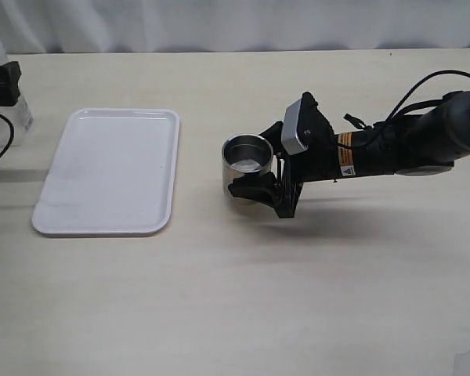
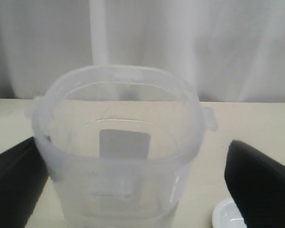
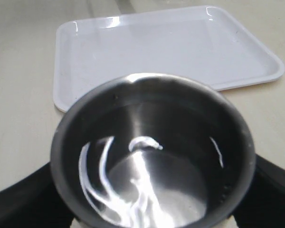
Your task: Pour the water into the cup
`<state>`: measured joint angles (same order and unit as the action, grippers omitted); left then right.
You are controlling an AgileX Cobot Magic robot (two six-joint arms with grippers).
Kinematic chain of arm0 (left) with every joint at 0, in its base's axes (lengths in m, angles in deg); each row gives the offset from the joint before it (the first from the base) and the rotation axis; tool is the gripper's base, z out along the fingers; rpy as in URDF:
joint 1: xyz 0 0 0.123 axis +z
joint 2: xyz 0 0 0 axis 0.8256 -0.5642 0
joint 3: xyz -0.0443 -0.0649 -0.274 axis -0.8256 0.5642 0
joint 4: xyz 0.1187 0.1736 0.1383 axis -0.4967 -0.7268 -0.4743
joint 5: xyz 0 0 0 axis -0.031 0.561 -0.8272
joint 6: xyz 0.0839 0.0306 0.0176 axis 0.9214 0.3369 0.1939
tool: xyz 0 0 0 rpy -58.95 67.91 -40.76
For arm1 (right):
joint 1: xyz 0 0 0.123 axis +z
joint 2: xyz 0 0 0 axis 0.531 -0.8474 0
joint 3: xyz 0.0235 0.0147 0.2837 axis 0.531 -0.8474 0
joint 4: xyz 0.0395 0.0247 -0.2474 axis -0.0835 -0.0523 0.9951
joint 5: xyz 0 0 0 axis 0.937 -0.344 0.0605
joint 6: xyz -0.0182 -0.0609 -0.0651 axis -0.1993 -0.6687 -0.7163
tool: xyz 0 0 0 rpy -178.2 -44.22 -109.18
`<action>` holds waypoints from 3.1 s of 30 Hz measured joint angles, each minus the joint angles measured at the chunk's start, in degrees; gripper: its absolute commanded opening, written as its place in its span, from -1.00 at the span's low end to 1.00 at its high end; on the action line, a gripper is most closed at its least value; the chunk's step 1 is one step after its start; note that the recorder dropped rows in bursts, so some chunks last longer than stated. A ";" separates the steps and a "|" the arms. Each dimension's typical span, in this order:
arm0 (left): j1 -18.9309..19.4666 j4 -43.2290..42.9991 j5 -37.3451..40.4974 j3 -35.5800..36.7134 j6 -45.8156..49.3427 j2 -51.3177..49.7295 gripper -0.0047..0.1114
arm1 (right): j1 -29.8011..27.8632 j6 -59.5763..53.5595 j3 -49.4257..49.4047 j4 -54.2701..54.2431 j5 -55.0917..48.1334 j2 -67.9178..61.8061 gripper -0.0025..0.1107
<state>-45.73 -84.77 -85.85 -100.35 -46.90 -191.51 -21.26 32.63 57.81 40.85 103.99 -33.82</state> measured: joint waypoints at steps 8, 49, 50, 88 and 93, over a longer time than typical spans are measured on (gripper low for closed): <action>0.00 0.00 0.46 5.62 1.26 8.31 0.66 | 0.00 0.00 0.00 0.00 0.00 0.00 -0.88; 0.00 -13.48 23.08 36.40 -18.21 89.65 0.66 | 0.00 0.00 0.00 0.00 0.00 0.00 -0.88; 0.00 -13.48 23.05 36.40 -18.21 89.65 0.66 | 0.00 0.00 0.00 0.00 0.00 0.00 -0.88; 0.00 -13.48 23.10 36.40 -18.33 89.65 0.66 | 0.00 0.00 0.00 0.00 0.00 0.00 -0.88; 0.00 -13.48 23.10 36.40 -18.33 89.65 0.66 | 0.00 0.00 0.00 0.00 0.00 0.00 -0.88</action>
<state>-45.73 -98.25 -62.75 -63.95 -65.22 -101.85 -21.26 32.63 57.81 40.85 103.99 -33.82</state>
